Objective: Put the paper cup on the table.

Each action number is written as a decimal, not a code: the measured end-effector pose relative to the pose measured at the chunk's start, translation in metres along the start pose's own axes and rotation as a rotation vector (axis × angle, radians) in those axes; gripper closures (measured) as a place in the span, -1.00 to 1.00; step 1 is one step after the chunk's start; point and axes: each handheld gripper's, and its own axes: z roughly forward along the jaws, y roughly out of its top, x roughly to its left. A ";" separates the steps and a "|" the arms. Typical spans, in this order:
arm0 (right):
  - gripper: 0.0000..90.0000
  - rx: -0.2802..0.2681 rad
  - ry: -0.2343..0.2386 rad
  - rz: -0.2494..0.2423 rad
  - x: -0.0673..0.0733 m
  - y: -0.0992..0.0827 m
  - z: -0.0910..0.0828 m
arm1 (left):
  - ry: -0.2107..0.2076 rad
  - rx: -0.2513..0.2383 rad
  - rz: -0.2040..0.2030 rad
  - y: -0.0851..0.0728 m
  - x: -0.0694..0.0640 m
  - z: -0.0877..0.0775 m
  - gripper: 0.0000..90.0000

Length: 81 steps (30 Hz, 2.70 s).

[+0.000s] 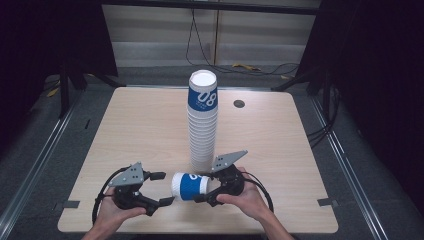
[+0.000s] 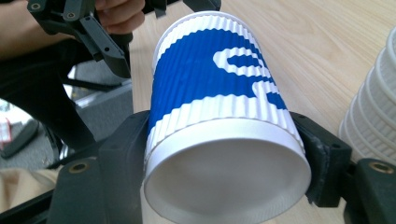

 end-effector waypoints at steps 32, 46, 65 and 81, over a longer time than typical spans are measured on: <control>-0.38 -0.184 0.002 0.021 0.002 -0.009 -0.005 | -0.019 -0.152 -0.057 0.017 0.003 -0.006 -0.65; -0.38 -0.271 0.066 0.036 0.000 -0.006 -0.004 | -0.049 -0.179 -0.065 0.019 0.004 -0.008 -0.66; -0.37 -0.318 0.147 -0.006 0.005 -0.005 -0.002 | -0.089 -0.200 -0.074 0.022 0.001 -0.003 -0.68; -0.37 -0.396 0.128 -0.041 0.011 -0.005 -0.002 | -0.117 -0.204 -0.095 0.020 -0.002 0.004 -0.76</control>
